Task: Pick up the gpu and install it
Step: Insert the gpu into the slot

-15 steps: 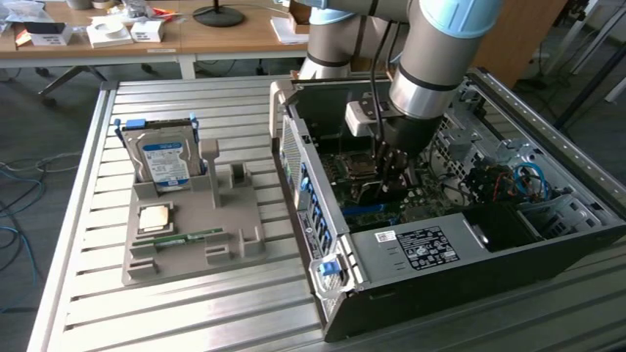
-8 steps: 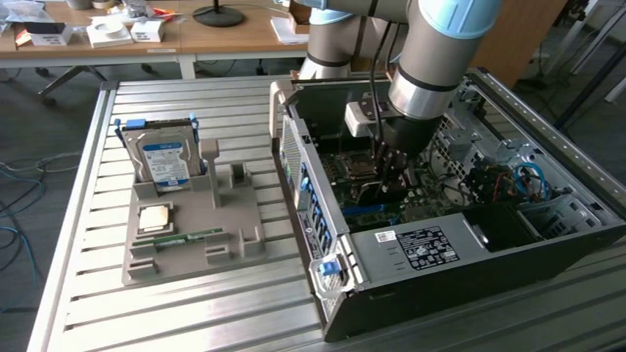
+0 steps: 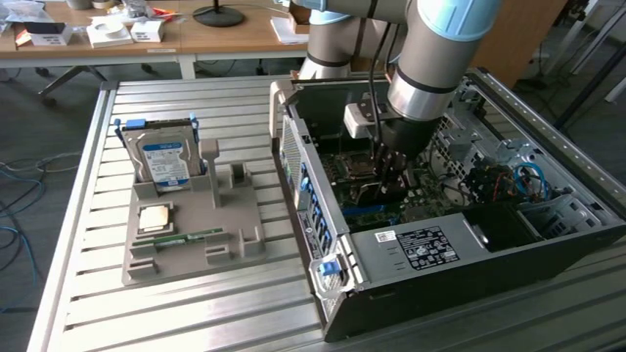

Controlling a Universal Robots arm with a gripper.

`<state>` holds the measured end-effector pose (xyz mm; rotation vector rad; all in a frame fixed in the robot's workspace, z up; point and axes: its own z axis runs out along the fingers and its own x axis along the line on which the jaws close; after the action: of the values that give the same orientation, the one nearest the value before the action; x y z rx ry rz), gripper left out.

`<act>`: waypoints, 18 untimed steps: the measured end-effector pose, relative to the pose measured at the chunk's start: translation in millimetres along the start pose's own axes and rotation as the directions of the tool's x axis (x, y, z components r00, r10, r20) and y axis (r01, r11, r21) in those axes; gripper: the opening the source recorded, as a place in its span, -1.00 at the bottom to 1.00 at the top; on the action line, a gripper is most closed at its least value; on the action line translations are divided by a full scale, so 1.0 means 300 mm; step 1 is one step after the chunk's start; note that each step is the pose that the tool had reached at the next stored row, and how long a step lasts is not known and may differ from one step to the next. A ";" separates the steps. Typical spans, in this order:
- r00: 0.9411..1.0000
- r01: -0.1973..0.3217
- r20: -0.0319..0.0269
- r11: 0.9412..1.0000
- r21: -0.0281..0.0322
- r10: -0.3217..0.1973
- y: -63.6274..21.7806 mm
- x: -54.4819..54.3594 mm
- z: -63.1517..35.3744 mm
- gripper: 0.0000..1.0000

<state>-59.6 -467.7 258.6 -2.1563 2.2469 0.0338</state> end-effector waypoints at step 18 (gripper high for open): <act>1.000 0.000 0.000 1.000 0.000 0.000 0.007 0.001 0.009 -0.48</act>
<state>-61.7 -467.7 255.8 -2.1560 2.2468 0.0335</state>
